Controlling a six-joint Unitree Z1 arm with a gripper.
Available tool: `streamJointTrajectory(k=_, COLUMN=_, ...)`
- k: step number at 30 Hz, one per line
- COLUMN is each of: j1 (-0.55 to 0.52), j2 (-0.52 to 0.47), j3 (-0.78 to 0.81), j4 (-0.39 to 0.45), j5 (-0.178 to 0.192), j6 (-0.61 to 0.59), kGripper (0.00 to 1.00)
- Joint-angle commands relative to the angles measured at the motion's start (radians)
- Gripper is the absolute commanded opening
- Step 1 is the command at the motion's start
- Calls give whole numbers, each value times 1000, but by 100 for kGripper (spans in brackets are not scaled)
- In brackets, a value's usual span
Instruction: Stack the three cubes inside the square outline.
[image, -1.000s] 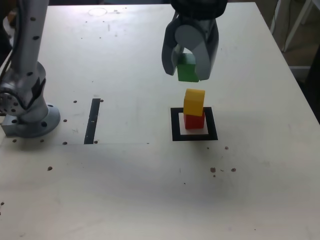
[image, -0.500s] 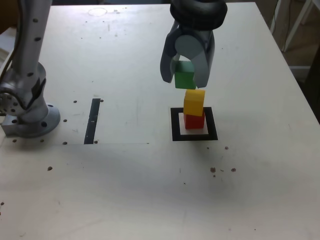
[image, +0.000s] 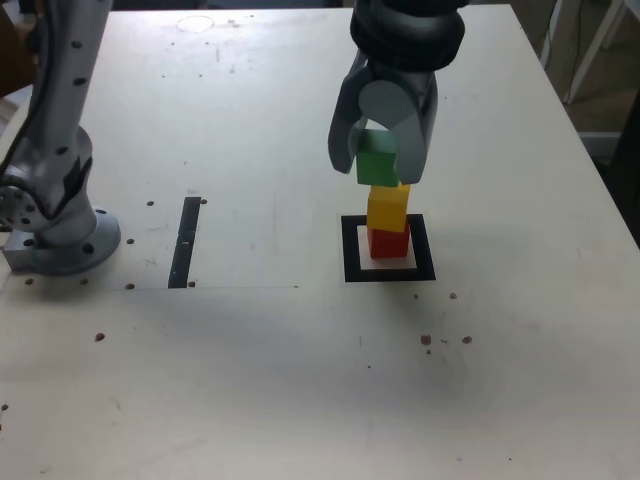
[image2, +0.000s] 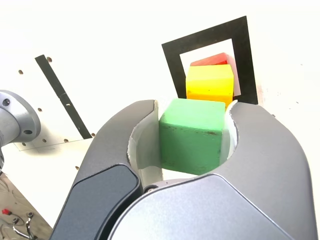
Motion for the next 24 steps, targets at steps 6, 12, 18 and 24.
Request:
streamJointTrajectory(k=6, j1=-2, j2=32, j3=-20, j4=12, j5=4, j6=3, kGripper=33)
streamJointTrajectory(k=12, j1=-2, j2=53, j3=-33, j4=12, j5=11, j6=10, kGripper=40)
streamJointTrajectory(k=18, j1=-1, j2=69, j3=-40, j4=10, j5=16, j6=11, kGripper=51)
streamJointTrajectory(k=24, j1=1, j2=80, j3=-44, j4=10, j5=25, j6=11, kGripper=54)
